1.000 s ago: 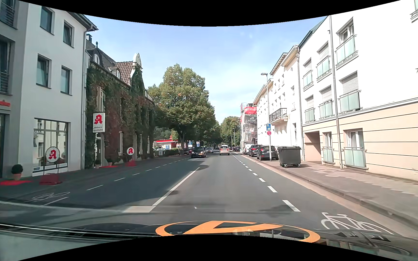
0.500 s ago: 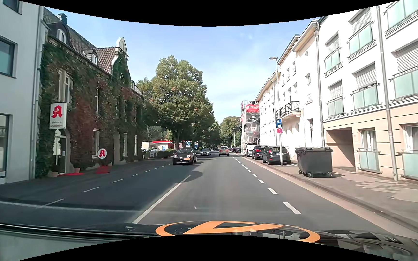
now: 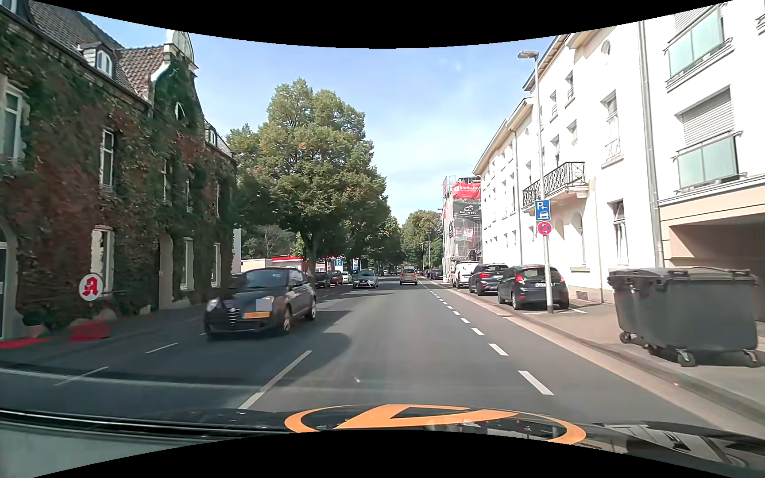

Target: Follow the waypoints while adhering to traffic rules and regulations

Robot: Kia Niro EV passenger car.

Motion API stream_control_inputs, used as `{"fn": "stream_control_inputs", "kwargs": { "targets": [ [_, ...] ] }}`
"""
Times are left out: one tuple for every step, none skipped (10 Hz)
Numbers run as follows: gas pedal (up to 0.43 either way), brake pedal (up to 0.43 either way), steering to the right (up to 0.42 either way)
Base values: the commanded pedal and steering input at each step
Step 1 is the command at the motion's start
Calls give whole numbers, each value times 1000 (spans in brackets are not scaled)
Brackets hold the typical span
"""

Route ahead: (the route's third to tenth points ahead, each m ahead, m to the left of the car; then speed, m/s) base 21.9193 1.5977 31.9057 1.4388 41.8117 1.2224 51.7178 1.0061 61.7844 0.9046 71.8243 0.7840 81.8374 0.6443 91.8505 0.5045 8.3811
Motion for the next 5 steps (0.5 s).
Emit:
{"fn": "stream_control_inputs", "kwargs": {
  "targets": [
    [79,0,0],
    [79,0,0],
    [79,0,-1],
    [79,0,-1],
    [79,0,0]
  ]
}}
